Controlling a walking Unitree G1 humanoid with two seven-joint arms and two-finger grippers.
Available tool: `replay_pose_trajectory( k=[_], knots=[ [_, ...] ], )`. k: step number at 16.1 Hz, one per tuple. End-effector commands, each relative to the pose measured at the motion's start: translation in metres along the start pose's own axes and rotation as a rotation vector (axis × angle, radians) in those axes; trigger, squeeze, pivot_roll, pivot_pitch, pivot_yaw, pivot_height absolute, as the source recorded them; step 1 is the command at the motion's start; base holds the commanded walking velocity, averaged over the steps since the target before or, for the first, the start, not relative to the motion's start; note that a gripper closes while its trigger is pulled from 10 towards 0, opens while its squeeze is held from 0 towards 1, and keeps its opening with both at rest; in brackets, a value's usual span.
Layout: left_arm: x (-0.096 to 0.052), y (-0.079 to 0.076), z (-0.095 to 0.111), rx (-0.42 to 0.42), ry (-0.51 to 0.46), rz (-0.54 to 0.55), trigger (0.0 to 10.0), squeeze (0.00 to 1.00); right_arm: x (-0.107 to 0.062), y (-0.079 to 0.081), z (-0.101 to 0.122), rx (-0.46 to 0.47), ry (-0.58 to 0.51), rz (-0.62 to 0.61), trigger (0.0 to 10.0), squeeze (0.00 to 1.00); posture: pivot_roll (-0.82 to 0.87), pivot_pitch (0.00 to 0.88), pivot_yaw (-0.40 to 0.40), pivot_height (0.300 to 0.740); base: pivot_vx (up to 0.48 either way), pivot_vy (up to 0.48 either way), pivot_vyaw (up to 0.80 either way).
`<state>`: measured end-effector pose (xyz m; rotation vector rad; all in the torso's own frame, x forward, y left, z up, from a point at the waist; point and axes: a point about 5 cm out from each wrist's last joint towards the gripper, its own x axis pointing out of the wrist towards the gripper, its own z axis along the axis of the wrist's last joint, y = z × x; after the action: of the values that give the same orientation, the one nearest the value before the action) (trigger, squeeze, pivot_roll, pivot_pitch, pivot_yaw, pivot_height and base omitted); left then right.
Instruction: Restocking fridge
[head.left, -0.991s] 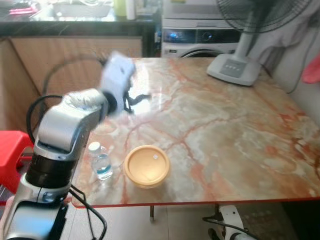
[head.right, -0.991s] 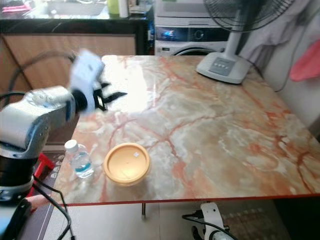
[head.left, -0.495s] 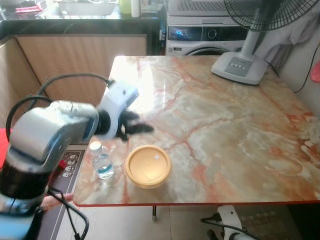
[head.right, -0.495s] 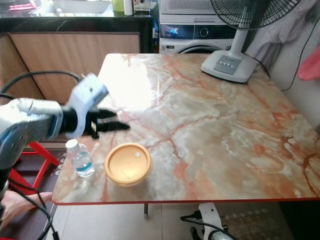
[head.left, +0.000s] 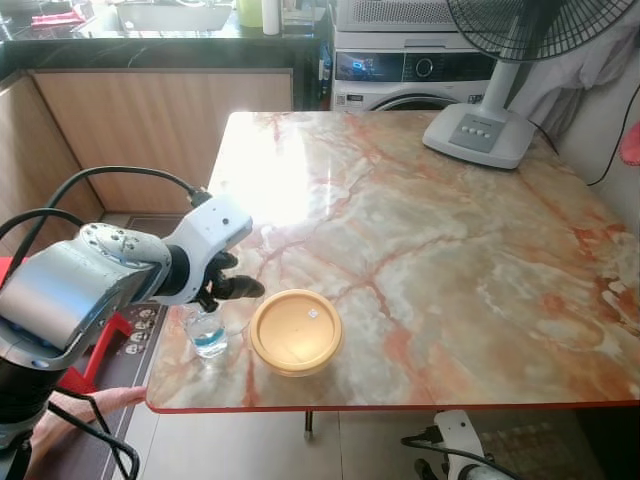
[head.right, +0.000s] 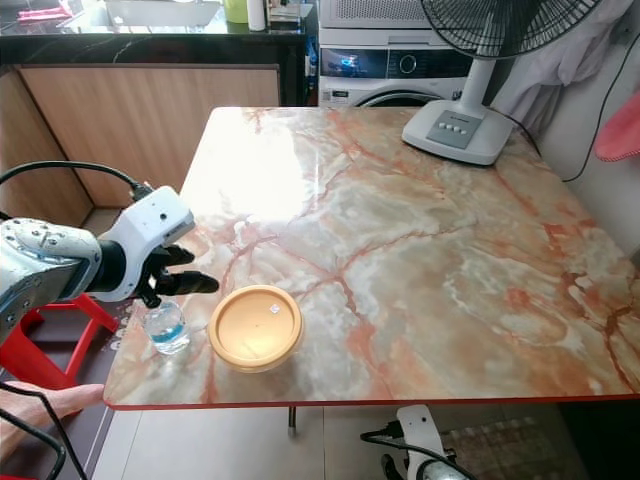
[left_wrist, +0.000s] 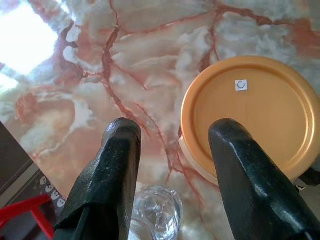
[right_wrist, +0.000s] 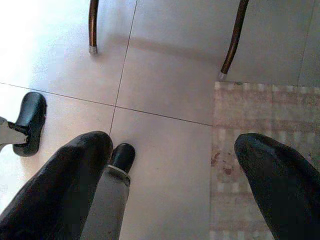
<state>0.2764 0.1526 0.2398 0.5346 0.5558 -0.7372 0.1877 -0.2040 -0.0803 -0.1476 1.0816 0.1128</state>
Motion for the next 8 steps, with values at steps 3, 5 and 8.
replay_pose_trajectory(
  k=[3, 5, 8],
  knots=[
    [-0.0084, 0.0049, -0.0054, 0.027, 0.018, 0.016, 10.0, 0.00, -0.0002, -0.0015, 0.0005, -0.024, 0.009, 0.002, 10.0, 0.00, 0.18, 0.000, -0.023, 0.740, 0.000, 0.000, 0.00],
    [-0.0105, 0.0098, -0.0107, 0.015, 0.035, 0.054, 10.0, 0.00, -0.0003, -0.0019, 0.0006, -0.021, 0.009, 0.002, 10.0, 0.00, 0.19, 0.000, -0.027, 0.740, 0.000, 0.000, 0.00],
    [-0.0137, 0.0102, -0.0113, 0.026, -0.006, 0.038, 10.0, 0.00, -0.0004, -0.0023, 0.0013, -0.028, 0.009, 0.004, 10.0, 0.00, 0.18, 0.000, -0.034, 0.740, 0.000, 0.000, 0.00]
  ],
)
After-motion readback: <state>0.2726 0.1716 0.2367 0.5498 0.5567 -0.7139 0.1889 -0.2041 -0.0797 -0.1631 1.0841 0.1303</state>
